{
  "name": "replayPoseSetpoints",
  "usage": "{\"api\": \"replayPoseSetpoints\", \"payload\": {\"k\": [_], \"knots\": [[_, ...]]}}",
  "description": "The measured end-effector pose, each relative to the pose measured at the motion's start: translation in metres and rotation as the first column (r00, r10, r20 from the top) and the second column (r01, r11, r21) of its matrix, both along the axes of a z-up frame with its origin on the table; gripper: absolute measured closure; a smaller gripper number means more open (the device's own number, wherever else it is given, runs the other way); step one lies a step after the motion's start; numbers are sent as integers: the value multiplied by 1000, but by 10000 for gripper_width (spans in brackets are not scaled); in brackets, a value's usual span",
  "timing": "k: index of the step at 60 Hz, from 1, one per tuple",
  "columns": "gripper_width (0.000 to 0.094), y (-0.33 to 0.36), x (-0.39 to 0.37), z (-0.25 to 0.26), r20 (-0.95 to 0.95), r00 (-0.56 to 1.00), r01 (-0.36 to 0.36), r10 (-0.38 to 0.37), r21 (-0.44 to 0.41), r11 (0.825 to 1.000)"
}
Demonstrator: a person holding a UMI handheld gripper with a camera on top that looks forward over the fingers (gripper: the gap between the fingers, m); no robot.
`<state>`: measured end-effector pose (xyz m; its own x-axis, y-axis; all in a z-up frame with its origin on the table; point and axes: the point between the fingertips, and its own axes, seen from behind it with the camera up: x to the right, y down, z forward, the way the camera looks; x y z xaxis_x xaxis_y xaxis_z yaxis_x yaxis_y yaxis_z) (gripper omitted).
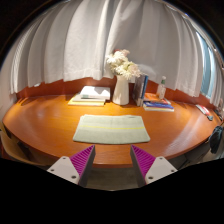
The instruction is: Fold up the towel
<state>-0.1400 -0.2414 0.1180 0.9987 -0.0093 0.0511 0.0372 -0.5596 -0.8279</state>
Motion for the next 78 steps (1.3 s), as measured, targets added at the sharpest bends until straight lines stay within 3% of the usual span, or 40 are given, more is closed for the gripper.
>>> {"api": "replayPoseSetpoints", "payload": {"k": [13,28,34,39,45,54,58,64,71,78], "knots": [[241,74,-111,-72,-49,994,-105,101,-87,991],[270,153,-160,-117,-33,993,-116,113,-141,983],[361,169,-164,-129,2,993,-120,122,-155,981],[498,173,-156,-132,-6,997,-72,72,-151,986],[894,174,-135,-131,60,998,-24,33,-138,990],[908,173,-136,-135,115,988,-75,100,-201,977],[916,176,-137,-124,100,989,-82,105,-209,974],[917,191,-113,-74,122,990,-50,66,-127,991],[916,199,-45,-12,174,985,5,4,-52,999],[916,197,37,16,197,978,70,-68,-6,998]]}}
